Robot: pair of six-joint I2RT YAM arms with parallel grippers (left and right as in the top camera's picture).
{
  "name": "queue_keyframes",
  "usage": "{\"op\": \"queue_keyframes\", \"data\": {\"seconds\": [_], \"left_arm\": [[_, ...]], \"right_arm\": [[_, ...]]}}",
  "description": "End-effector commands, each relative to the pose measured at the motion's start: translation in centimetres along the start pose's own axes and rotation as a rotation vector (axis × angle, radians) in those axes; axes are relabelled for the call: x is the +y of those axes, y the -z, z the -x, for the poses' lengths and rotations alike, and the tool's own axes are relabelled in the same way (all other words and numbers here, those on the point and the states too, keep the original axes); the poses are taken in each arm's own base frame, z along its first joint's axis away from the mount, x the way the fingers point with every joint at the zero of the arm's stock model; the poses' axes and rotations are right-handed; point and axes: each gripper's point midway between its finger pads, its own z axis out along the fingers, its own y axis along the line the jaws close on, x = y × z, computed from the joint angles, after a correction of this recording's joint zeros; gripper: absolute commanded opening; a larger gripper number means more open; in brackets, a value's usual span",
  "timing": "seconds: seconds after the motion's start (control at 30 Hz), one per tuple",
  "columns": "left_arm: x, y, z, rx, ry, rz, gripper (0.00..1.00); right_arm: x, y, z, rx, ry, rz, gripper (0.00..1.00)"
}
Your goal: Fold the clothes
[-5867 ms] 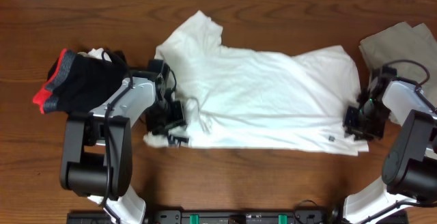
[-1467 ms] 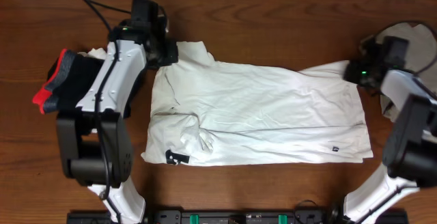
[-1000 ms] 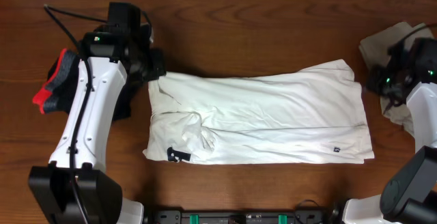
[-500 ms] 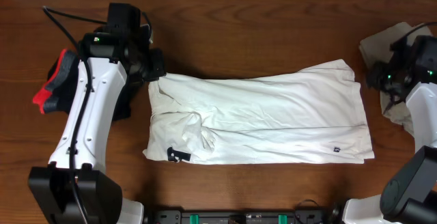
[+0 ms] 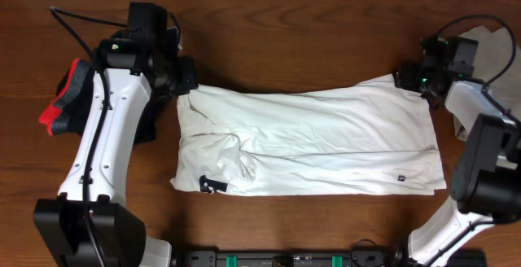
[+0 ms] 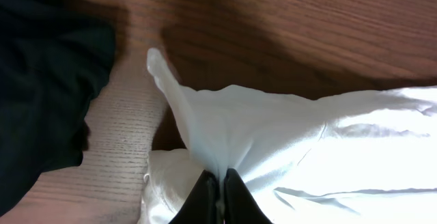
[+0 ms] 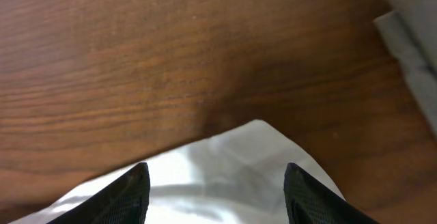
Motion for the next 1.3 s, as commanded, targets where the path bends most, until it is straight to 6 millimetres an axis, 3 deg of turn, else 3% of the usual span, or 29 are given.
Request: {"op": "queue_keyframes", "data": {"seconds": [0.0,0.4,0.43,0.6,0.83,0.93,1.1,1.27], "left_arm": [[0.0,0.4,0.2,-0.012,0.01,0.0,0.06],[-0.1,0.4,0.6,-0.028,0.007,-0.005,0.06],[-0.1,0.4,0.6,-0.029,0.007,-0.005,0.06],[-0.1,0.4,0.6,-0.028,0.008,-0.005,0.06],[-0.1,0.4,0.6,-0.028,0.007,-0.005,0.06],[-0.1,0.4,0.6,-0.03,0.007,-0.005,0.06],[0.0,0.4,0.4,-0.021,0.004,-0.002,0.06],[0.4,0.4,-1.2,0.045,0.015,0.015,0.06]], "right_arm": [[0.1,-1.3,-0.4,0.003,0.002,0.014,0.62],[-1.2,-3.3,-2.4,0.056,-0.021,-0.024,0.6],[-1.2,-3.4,-2.6,0.06,-0.021,-0.024,0.54],[-1.2,-3.5,-2.7,0.063,-0.022,-0.024,0.02],[-1.5,-2.8,-3.0,0.084,-0.036,-0.03,0.01],[-2.1,-1.0,-1.8,0.057,-0.043,-0.066,0.01],[-4.6,5.6,0.9,-0.001,-0.118,-0.211,0.01],[-6.3,11.4,1.0,-0.009,-0.221,-0.275,0.01]]}}
